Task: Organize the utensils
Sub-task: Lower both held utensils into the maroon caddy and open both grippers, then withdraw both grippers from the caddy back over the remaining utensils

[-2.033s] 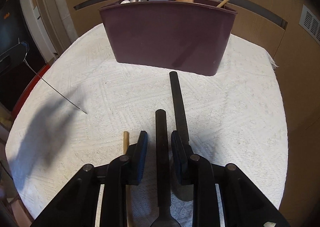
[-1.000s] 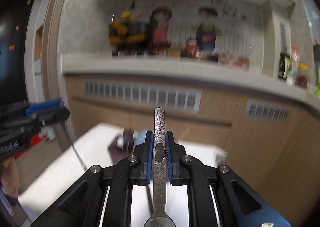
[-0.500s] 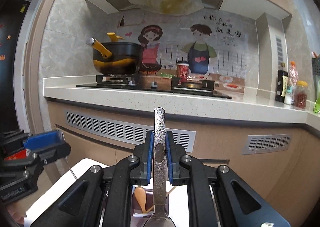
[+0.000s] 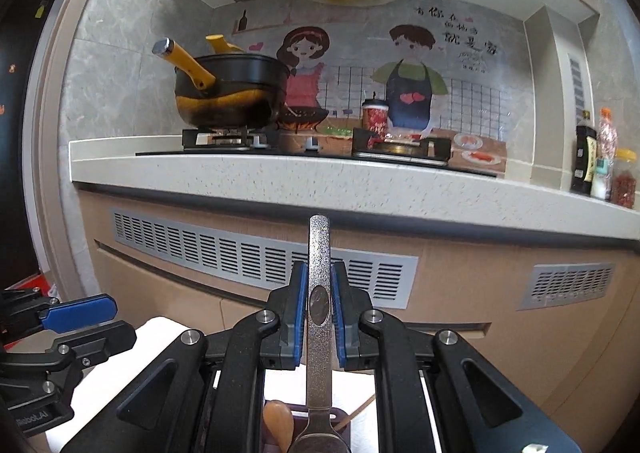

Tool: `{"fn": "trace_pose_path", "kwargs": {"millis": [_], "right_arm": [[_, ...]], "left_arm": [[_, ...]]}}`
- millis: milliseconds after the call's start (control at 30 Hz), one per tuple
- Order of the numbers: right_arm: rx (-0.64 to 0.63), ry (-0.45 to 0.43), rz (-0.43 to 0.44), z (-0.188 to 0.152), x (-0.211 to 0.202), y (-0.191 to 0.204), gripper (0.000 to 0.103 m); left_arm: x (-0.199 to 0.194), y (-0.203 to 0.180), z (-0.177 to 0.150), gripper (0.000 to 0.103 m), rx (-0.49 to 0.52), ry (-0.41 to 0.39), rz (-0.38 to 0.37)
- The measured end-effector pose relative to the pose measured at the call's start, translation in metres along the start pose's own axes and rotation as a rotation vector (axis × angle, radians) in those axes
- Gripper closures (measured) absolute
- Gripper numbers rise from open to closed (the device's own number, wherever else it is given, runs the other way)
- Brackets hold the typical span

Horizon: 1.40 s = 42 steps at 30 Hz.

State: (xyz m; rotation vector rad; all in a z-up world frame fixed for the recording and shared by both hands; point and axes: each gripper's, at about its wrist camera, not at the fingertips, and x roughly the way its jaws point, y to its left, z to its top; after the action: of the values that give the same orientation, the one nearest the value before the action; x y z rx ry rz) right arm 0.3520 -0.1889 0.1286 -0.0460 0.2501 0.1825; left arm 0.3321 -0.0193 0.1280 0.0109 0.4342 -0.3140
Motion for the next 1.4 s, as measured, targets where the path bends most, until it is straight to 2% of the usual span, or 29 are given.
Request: {"fn": "trace_pose_path", "kwargs": {"millis": [267, 367, 433, 500, 667, 733, 933, 1000, 1100, 1233, 1333, 1400], "right_arm": [[0.033, 0.049, 0.0, -0.031, 0.042, -0.004, 0.092], [0.053, 0.086, 0.025, -0.044, 0.052, -0.01, 0.09], [0.061, 0.093, 0.026, -0.049, 0.052, -0.014, 0.073], [0.062, 0.088, 0.011, -0.054, 0.048, -0.018, 0.068], [0.062, 0.134, 0.0, -0.066, 0.025, -0.03, 0.065], [0.056, 0.183, 0.003, -0.076, 0.015, -0.032, 0.06], [-0.01, 0.359, 0.041, -0.124, -0.021, -0.024, 0.06], [-0.023, 0.417, 0.075, -0.144, -0.036, -0.02, 0.06], [-0.021, 0.513, 0.154, -0.174, -0.059, -0.013, 0.06], [0.01, 0.616, 0.296, -0.212, -0.092, -0.003, 0.06], [-0.035, 0.665, 0.341, -0.237, -0.112, 0.013, 0.06], [-0.085, 0.67, 0.338, -0.246, -0.121, 0.023, 0.061]], "left_arm": [[0.02, 0.016, -0.025, 0.074, -0.051, 0.075, 0.008], [0.024, 0.015, -0.039, 0.073, -0.055, 0.102, 0.006], [0.025, 0.014, -0.047, 0.073, -0.058, 0.117, 0.008], [0.027, 0.014, -0.054, 0.073, -0.074, 0.137, -0.001], [0.027, 0.009, -0.077, 0.069, -0.1, 0.204, -0.024], [0.026, 0.003, -0.087, 0.067, -0.1, 0.236, -0.035], [0.021, -0.015, -0.126, 0.065, -0.09, 0.341, -0.048], [0.018, -0.021, -0.136, 0.062, -0.084, 0.366, -0.046], [0.01, -0.026, -0.147, 0.053, -0.071, 0.388, -0.015], [0.002, -0.029, -0.159, 0.052, -0.069, 0.409, 0.004], [-0.005, -0.035, -0.164, 0.052, -0.063, 0.415, 0.007], [-0.006, -0.038, -0.166, 0.052, -0.059, 0.421, 0.016]]}}
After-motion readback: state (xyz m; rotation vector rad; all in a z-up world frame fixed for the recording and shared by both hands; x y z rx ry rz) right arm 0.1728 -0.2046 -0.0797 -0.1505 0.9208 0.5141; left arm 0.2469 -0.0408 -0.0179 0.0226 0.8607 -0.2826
